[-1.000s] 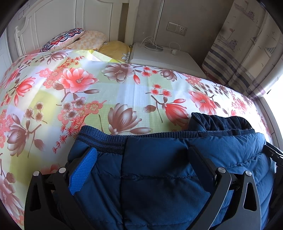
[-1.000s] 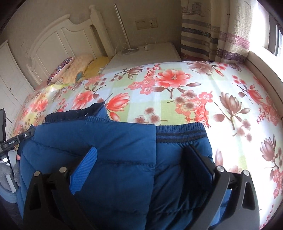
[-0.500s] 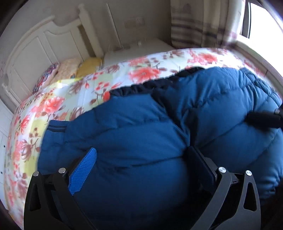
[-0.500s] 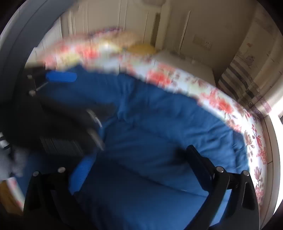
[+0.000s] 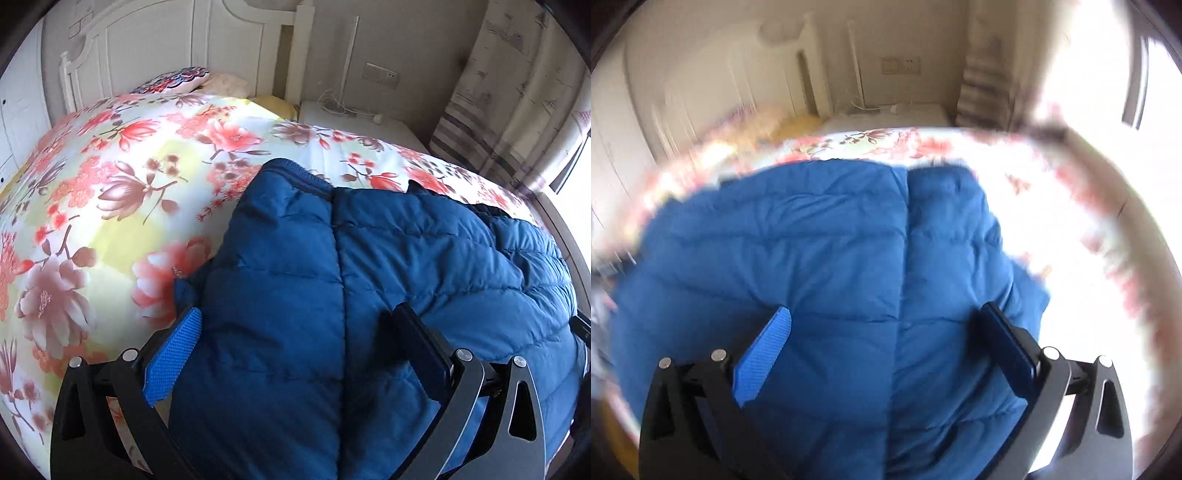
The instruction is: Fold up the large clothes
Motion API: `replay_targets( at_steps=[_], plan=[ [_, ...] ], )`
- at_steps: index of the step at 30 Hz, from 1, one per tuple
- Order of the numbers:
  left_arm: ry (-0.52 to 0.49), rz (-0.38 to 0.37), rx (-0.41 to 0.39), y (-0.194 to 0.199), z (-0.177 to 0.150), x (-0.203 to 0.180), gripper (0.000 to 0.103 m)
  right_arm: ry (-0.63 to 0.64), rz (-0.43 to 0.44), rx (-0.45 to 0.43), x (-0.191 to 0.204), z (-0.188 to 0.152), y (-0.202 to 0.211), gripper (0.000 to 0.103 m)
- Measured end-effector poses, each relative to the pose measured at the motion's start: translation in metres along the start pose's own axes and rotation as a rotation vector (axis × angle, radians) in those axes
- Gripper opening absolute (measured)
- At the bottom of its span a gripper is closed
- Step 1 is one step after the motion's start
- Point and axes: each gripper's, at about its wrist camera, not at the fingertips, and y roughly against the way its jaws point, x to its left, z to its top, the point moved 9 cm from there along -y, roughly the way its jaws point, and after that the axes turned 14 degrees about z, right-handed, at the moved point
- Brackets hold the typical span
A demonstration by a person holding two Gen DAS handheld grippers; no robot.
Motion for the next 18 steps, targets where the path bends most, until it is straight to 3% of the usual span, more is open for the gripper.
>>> replay_targets(
  at_steps=[3, 8, 11, 12, 13, 15, 18],
  plan=[
    [-0.017, 0.029, 0.002, -0.004, 0.002, -0.002, 0.099, 0.014, -0.006, -0.001, 0.0, -0.001, -0.008, 0.101],
    [0.021, -0.009, 0.007, -0.005, -0.001, 0.001, 0.099, -0.015, 0.052, -0.026, -0.004, -0.002, -0.008, 0.101],
    [0.014, 0.045, 0.019, -0.003, 0.001, -0.001, 0.099, -0.021, 0.061, -0.024, -0.002, 0.0, -0.005, 0.101],
    [0.008, 0.117, -0.002, 0.008, 0.003, 0.0, 0.098, -0.021, 0.053, -0.021, -0.002, 0.0, -0.003, 0.101],
    [0.005, 0.13, -0.032, 0.024, 0.003, -0.005, 0.098, -0.011, 0.003, -0.022, 0.0, 0.002, 0.003, 0.1],
    [-0.016, 0.045, -0.097, 0.06, 0.002, -0.03, 0.098, 0.044, -0.056, -0.054, 0.017, 0.003, 0.019, 0.098],
    [-0.147, 0.02, -0.176, 0.1, -0.011, -0.085, 0.098, 0.167, 0.005, -0.103, 0.08, -0.008, 0.04, 0.098]
  ],
)
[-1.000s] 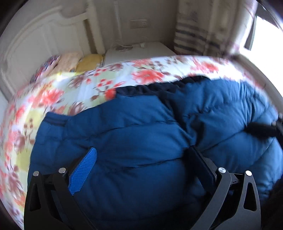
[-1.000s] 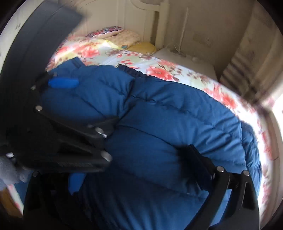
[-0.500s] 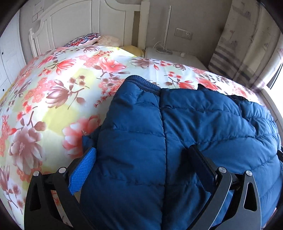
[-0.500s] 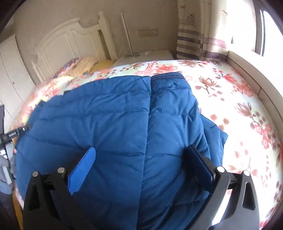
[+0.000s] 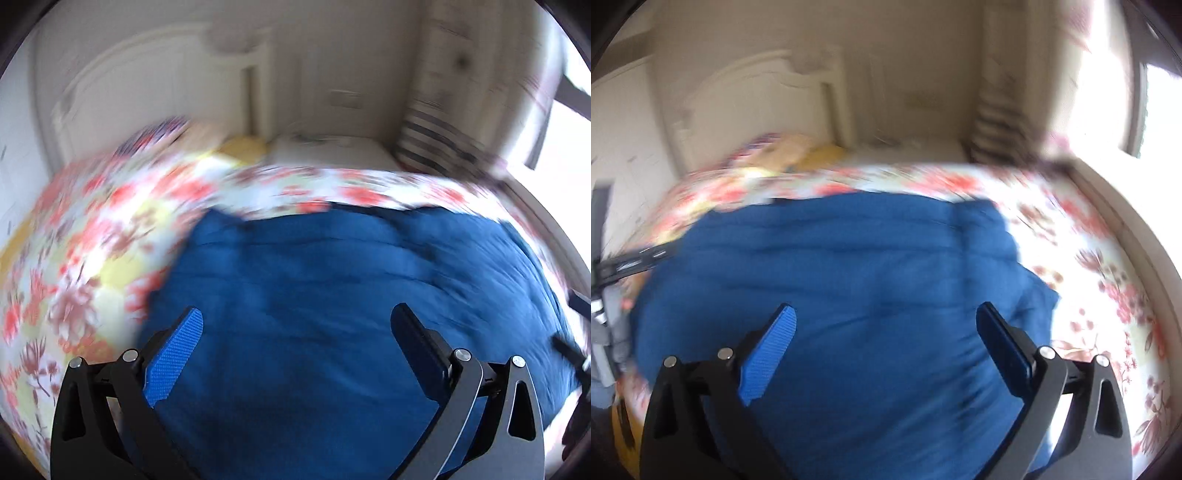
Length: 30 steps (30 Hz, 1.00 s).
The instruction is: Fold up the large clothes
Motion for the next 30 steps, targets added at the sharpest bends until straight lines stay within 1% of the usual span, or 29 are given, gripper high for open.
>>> replay_targets(
  at_steps=[1, 2, 3, 4, 5, 6, 8, 9, 10, 11, 12, 14, 15, 16, 17, 18, 19, 20, 23, 27, 28, 30],
  plan=[
    [-0.055, 0.004, -0.012, 0.004, -0.003, -0.019, 0.098, 0.067, 0.01, 0.021, 0.026, -0.006, -0.001, 0.098],
    [-0.123, 0.035, -0.003, 0.001, -0.013, -0.04, 0.098, 0.134, 0.019, 0.064, 0.049, -0.015, -0.007, 0.099],
    [-0.161, 0.058, 0.019, -0.006, -0.023, -0.05, 0.099, 0.2, 0.014, 0.119, 0.068, -0.028, -0.018, 0.1],
    [-0.182, 0.085, 0.027, -0.014, -0.03, -0.056, 0.099, 0.243, -0.006, 0.162, 0.078, -0.04, -0.028, 0.1],
    [-0.177, 0.096, 0.002, -0.017, -0.034, -0.058, 0.099, 0.271, -0.047, 0.18, 0.081, -0.049, -0.036, 0.1],
    [-0.157, 0.069, -0.013, -0.016, -0.038, -0.055, 0.099, 0.285, -0.073, 0.159, 0.08, -0.054, -0.041, 0.1],
    [-0.11, 0.04, 0.01, -0.009, -0.042, -0.039, 0.099, 0.246, -0.028, 0.135, 0.074, -0.058, -0.04, 0.101],
    [-0.082, 0.062, -0.003, -0.002, -0.042, -0.024, 0.099, 0.23, -0.034, 0.132, 0.069, -0.059, -0.035, 0.1],
    [-0.058, 0.089, -0.015, 0.001, -0.041, -0.009, 0.099, 0.221, -0.07, 0.127, 0.06, -0.057, -0.024, 0.1],
    [-0.011, 0.128, -0.022, 0.006, -0.042, 0.016, 0.099, 0.211, -0.095, 0.11, 0.054, -0.055, -0.013, 0.1],
    [0.019, 0.137, -0.01, 0.005, -0.045, 0.032, 0.099, 0.185, -0.121, 0.084, 0.043, -0.051, -0.001, 0.1],
    [0.089, 0.15, 0.065, -0.007, -0.061, 0.07, 0.099, 0.117, -0.16, 0.06, 0.018, -0.052, 0.017, 0.1],
    [0.108, 0.144, 0.095, -0.013, -0.069, 0.08, 0.099, 0.057, -0.165, 0.059, 0.001, -0.057, 0.023, 0.1],
    [0.134, 0.099, 0.119, -0.02, -0.078, 0.087, 0.099, 0.02, -0.16, 0.067, -0.01, -0.063, 0.025, 0.1],
    [0.16, 0.052, 0.123, -0.024, -0.084, 0.09, 0.099, -0.023, -0.129, 0.079, -0.021, -0.073, 0.022, 0.1],
    [0.167, 0.037, 0.117, -0.026, -0.087, 0.091, 0.099, -0.045, -0.091, 0.075, -0.026, -0.079, 0.019, 0.101],
    [0.165, 0.033, 0.115, -0.028, -0.089, 0.09, 0.099, -0.065, -0.05, 0.056, -0.029, -0.085, 0.018, 0.101],
    [0.158, 0.045, 0.115, -0.029, -0.09, 0.089, 0.099, -0.065, -0.044, 0.05, -0.03, -0.087, 0.017, 0.101],
    [0.143, 0.074, 0.124, -0.03, -0.091, 0.087, 0.099, -0.058, -0.067, 0.079, -0.028, -0.089, 0.013, 0.101],
    [0.139, 0.081, 0.12, -0.028, -0.092, 0.086, 0.099, -0.068, -0.037, 0.086, -0.029, -0.085, 0.007, 0.101],
    [0.136, 0.087, 0.117, -0.029, -0.092, 0.087, 0.099, -0.073, -0.048, 0.091, -0.028, -0.084, 0.009, 0.101],
    [0.132, 0.096, 0.112, -0.029, -0.09, 0.087, 0.099, -0.086, -0.118, 0.076, -0.025, -0.079, 0.023, 0.101]
  ],
)
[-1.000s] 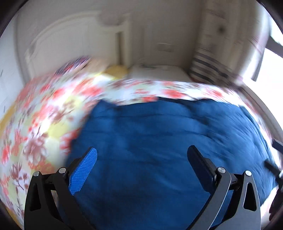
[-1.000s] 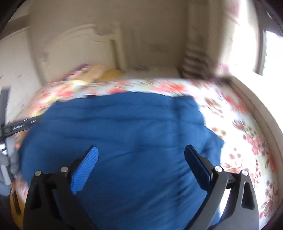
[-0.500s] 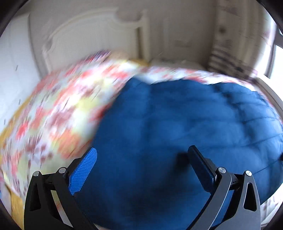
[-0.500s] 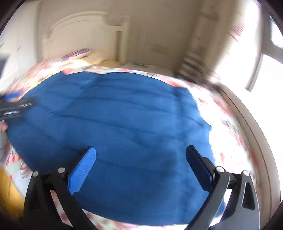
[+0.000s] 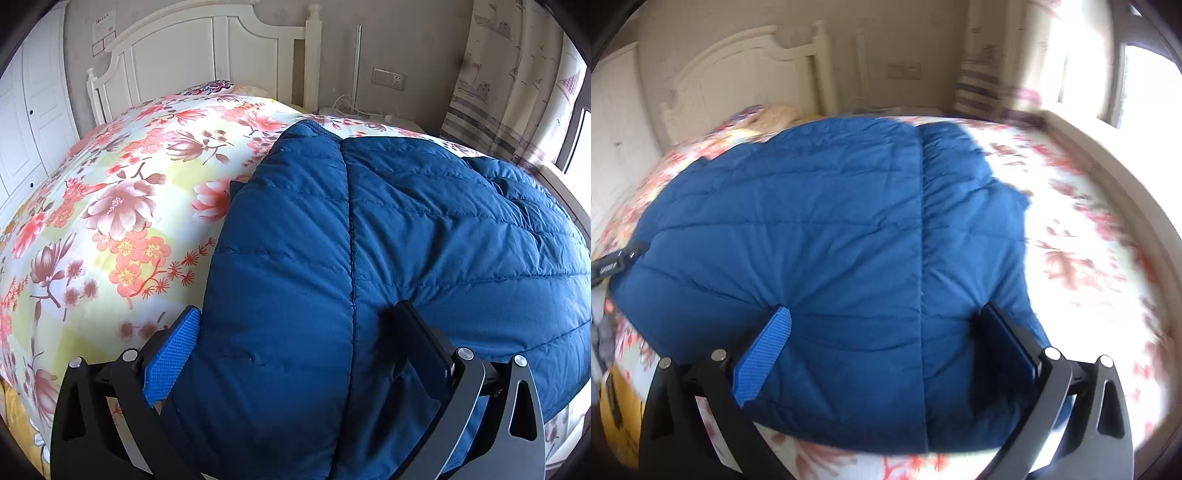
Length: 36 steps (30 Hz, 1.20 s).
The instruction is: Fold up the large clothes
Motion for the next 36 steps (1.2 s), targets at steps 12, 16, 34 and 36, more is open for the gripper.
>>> replay_targets(
  at_steps=[12, 16, 34, 36],
  plan=[
    [0.013, -0.011, -0.007, 0.006, -0.002, 0.003, 0.099, 0.176, 0.059, -0.017, 0.043, -0.021, 0.001, 0.101],
    [0.019, -0.015, -0.005, 0.007, -0.002, 0.002, 0.099, 0.15, 0.012, -0.04, 0.036, -0.016, 0.023, 0.1],
    [0.018, -0.014, -0.006, 0.006, -0.002, 0.003, 0.099, -0.358, 0.366, -0.067, -0.021, -0.078, 0.075, 0.1],
    [0.018, -0.015, -0.005, 0.006, -0.002, 0.003, 0.099, -0.374, 0.393, -0.071, -0.02, -0.075, 0.063, 0.1]
  ],
)
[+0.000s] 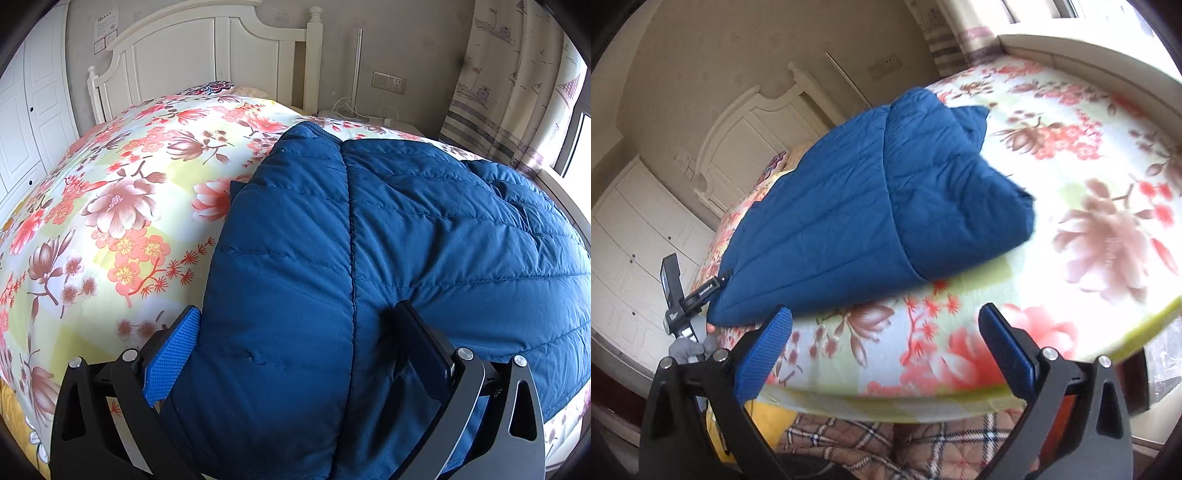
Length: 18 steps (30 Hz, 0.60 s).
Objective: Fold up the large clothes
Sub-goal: 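Lift the right tool away from the folded jacket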
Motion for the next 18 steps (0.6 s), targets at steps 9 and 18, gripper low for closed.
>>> replay_targets(
  at_steps=[9, 18],
  plan=[
    [0.001, 0.002, 0.001, 0.001, 0.001, 0.0, 0.099, -0.152, -0.018, -0.154, -0.017, 0.077, -0.067, 0.101],
    [-0.06, -0.013, -0.121, 0.068, 0.069, -0.052, 0.098, -0.122, 0.099, -0.317, -0.003, 0.085, -0.043, 0.037]
  ],
)
